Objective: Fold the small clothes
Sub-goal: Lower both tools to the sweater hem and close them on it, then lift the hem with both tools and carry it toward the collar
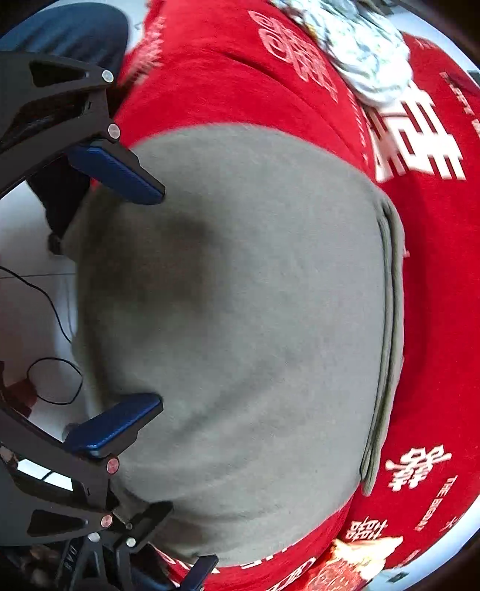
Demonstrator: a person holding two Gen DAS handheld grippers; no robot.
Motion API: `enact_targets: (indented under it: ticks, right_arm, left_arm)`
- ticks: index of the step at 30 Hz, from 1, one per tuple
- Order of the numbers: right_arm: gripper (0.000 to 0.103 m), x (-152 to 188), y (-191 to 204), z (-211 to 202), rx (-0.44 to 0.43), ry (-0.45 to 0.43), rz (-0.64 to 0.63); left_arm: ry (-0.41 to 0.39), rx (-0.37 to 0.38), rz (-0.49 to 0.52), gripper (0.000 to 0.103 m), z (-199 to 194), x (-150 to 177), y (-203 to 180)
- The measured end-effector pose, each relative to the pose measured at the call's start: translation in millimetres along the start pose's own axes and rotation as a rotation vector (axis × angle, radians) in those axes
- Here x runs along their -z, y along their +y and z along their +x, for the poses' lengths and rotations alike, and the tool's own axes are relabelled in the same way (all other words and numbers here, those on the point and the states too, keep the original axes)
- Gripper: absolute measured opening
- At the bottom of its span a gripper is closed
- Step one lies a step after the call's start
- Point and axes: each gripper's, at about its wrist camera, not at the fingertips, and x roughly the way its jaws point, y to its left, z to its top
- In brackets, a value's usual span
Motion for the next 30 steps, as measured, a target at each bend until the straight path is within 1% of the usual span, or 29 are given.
enact_targets:
  ticks: [2,3,4,5,6,7,8,9,10,11,12,13,14,15,16,17,18,19,20,21,23,24,25,26,28,30]
  right_arm:
    - [0.103,3,-7,-4,-0.009,0.012,0.035]
    - [0.103,4,-13,-6,0.003,0.007,0.064]
    - [0.103,6,-24,-7,0.036,0.007,0.113]
    - [0.103,8,-32,-8,0.056,0.016,0.155]
    - [0.103,10,-40,-7,0.063,0.031,0.202]
    - [0.103,14,-51,-4,0.048,0.062,0.266]
    - [0.103,17,-57,2,0.024,0.098,0.309]
    - [0.103,21,-61,8,-0.013,0.139,0.349]
    - [0.103,27,-64,15,-0.068,0.183,0.394]
    - [0.103,29,-65,17,-0.087,0.201,0.41]
    - [0.103,30,-63,18,-0.092,0.208,0.406]
    - [0.099,29,-60,17,-0.091,0.205,0.384]
    - [0.096,28,-55,15,-0.095,0.203,0.358]
    - [0.089,28,-51,12,-0.095,0.199,0.338]
    - [0.077,28,-49,10,-0.098,0.196,0.324]
    - [0.069,28,-47,6,-0.108,0.195,0.309]
    - [0.042,28,-47,2,-0.127,0.195,0.301]
    - [0.015,28,-48,-2,-0.165,0.199,0.301]
    - [0.015,26,-50,-7,-0.239,0.202,0.312]
    - [0.014,24,-52,-14,-0.278,0.181,0.319]
    - [0.013,16,-56,-30,-0.33,0.12,0.299]
    - [0.012,10,-59,-38,-0.35,0.086,0.29]
    - [0.012,2,-62,-48,-0.364,0.039,0.283]
    - [0.012,-5,-67,-54,-0.378,0.01,0.287]
    - [0.012,-20,-77,-59,-0.408,-0.041,0.315]
    - [0.012,-36,-83,-58,-0.409,-0.082,0.342]
  left_arm:
    - [-0.001,-0.002,-0.078,0.103,-5,3,15]
    - [0.001,0.004,-0.115,0.103,-6,3,22]
    - [0.006,0.009,-0.156,0.103,-5,4,31]
    - [0.021,0.021,-0.22,0.103,-3,5,43]
    - [0.038,0.035,-0.256,0.103,2,6,49]
    - [0.062,0.047,-0.284,0.103,8,8,53]
    - [0.09,0.088,-0.318,0.103,15,10,58]
    - [0.096,0.116,-0.335,0.103,18,11,60]
    - [0.102,0.139,-0.346,0.103,19,12,60]
    - [0.107,0.163,-0.343,0.101,20,13,58]
    - [0.105,0.167,-0.335,0.099,19,13,56]
    - [0.101,0.171,-0.327,0.093,17,14,55]
    - [0.099,0.177,-0.321,0.086,14,15,53]
    - [0.098,0.182,-0.317,0.081,12,15,52]
    - [0.097,0.189,-0.315,0.067,9,14,52]
    - [0.094,0.202,-0.313,0.044,3,17,55]
    - [0.092,0.215,-0.309,0.035,-1,18,56]
    - [0.093,0.222,-0.308,0.018,-5,19,59]
    - [0.088,0.264,-0.322,0.018,-11,21,64]
    - [0.082,0.289,-0.339,0.018,-15,20,69]
    - [0.074,0.327,-0.363,0.018,-24,14,78]
    - [0.058,0.344,-0.363,0.018,-30,9,80]
    - [0.039,0.351,-0.361,0.018,-35,4,82]
    - [0.014,0.355,-0.353,0.018,-41,-3,82]
    - [-0.04,0.354,-0.33,0.018,-52,-23,83]
    - [-0.098,0.348,-0.319,0.018,-56,-53,83]
